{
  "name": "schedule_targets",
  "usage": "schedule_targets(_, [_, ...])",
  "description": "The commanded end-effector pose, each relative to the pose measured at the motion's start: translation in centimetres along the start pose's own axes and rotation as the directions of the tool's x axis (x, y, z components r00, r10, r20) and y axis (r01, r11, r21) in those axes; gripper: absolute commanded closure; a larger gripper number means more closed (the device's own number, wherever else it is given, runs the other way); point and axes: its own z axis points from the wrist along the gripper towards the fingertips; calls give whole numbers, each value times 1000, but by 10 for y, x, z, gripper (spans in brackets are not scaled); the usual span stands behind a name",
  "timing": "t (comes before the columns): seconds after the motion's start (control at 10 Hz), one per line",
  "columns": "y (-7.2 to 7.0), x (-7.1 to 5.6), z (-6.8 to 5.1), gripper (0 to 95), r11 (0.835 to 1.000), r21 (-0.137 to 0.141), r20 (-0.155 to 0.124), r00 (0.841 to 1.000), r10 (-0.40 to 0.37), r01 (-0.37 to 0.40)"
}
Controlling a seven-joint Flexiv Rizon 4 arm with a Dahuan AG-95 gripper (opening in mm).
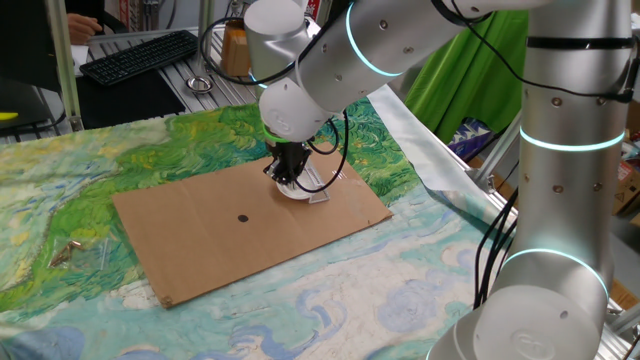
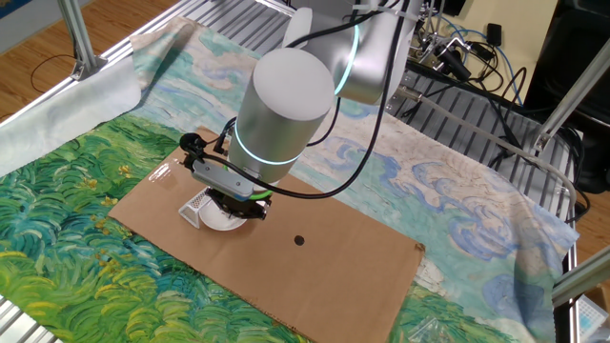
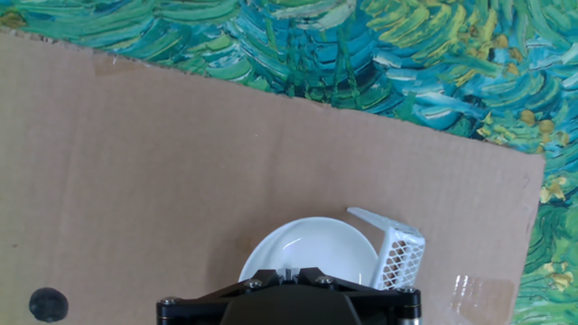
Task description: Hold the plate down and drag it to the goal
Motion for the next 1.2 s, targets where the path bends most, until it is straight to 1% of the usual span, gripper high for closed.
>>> schedule_targets(0.1, [0,0,0,950,1000,3,2,1000,0,0])
schedule_targets(0.5, [0,-1,1,950,1000,10,3,1000,-2,1])
schedule_targets(0.7, [0,-1,1,950,1000,18,2,1000,-5,5])
schedule_targets(0.9, [-1,-1,1,950,999,34,2,1000,-9,9])
schedule_targets(1.2, [-1,-1,2,950,999,37,3,1000,-7,7])
